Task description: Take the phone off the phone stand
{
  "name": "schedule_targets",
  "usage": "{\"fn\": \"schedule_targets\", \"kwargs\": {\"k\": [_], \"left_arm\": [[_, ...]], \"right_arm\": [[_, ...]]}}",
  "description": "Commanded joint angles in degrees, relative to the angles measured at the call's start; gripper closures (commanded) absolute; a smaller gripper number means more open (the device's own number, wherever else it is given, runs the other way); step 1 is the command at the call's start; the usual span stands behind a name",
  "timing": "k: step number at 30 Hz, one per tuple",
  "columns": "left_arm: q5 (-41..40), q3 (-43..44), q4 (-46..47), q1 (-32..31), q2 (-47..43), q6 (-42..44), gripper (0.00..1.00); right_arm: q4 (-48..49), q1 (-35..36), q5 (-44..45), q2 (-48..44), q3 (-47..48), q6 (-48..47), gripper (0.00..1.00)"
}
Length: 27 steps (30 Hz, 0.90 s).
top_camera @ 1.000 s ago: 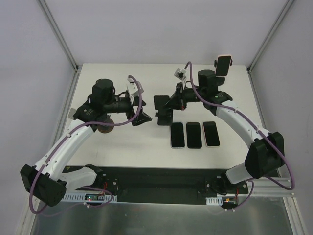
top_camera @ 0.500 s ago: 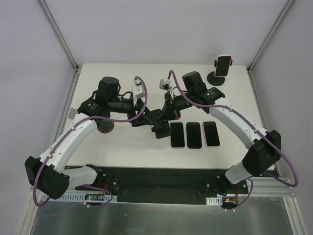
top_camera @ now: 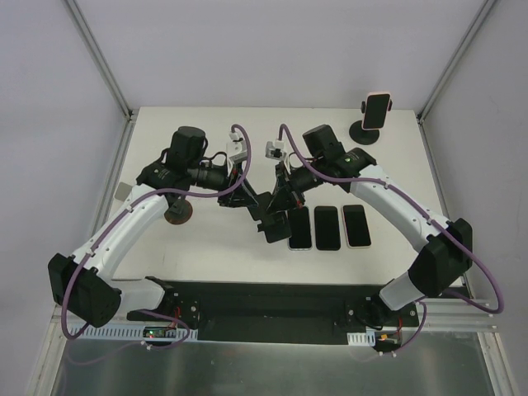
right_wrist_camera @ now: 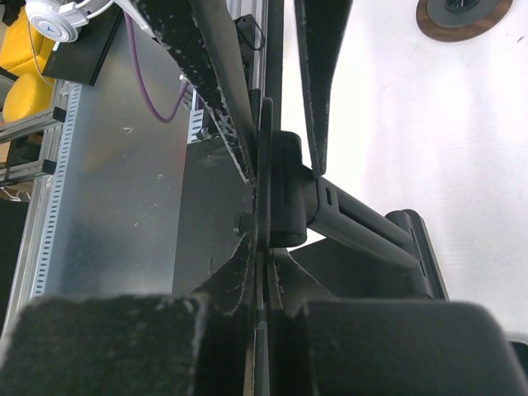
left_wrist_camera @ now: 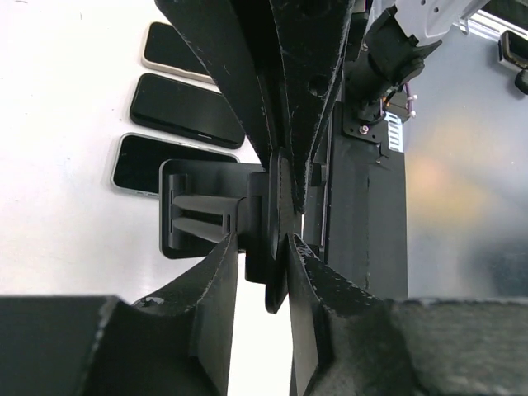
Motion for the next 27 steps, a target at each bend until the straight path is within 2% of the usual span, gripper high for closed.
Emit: {"fn": "schedule_targets", "kwargs": {"k": [1,5,8,12,13,15,16,17,19,21,24,27], "left_arm": [[5.36,1.51,-0.42,-1.58,0.83,-1.11,0.8],[5.36,1.6,-0.42,-1.67,1.09,-1.72,0.88],[5.36,1.51,-0.51,-1.58,0.83,-2.07,1.0],[4.22,0.64,-0.51,-1.58,-0.22,-3.3,1.0],[1.78,-0.24,-0.42,-1.06,-0.58,-3.56,1.0],[-1.22,-1.29,-0.42,0.0,-1.98,-5.05,1.0],[-2.37,-2.43,-0.42,0.7,-2.42,-5.58,1.0],[-3.86,-2.96,-0.42,2.62,-3.38,-6.2,1.0],[-5.45,-4.37,-0.16,4.48,-4.35,-7.96,1.0],[-8.96,-5.25,0.19,6.33,-5.93,-9.27,1.0],[-14.14,-6.83,1.24,7.91,-7.43,-11.56,1.0],[-19.23,-8.41,2.56,8.88,-7.78,-14.71,1.0]], "right_arm": [[2.7,0.54,-1.78,-0.25,2.77,-1.98,0.99],[2.7,0.54,-1.6,-0.34,2.59,-1.9,0.99],[2.79,0.54,-1.42,-0.16,2.68,-2.07,0.99],[2.96,0.63,-0.28,0.28,2.77,-2.16,0.92],[3.05,0.63,-0.11,0.54,2.77,-2.07,0.81],[3.84,0.54,0.68,0.89,2.6,-1.89,0.65],[4.11,0.62,0.95,1.42,2.59,-1.72,0.49],[4.37,0.54,1.21,1.68,2.68,-1.28,0.43],[5.16,0.45,1.91,2.39,2.68,-0.49,0.34],[5.43,0.45,2.44,3.0,2.95,0.3,0.3],[5.51,0.45,5.06,3.44,3.39,1.35,0.2],[5.78,0.19,8.4,3.01,3.21,2.84,0.16]]}}
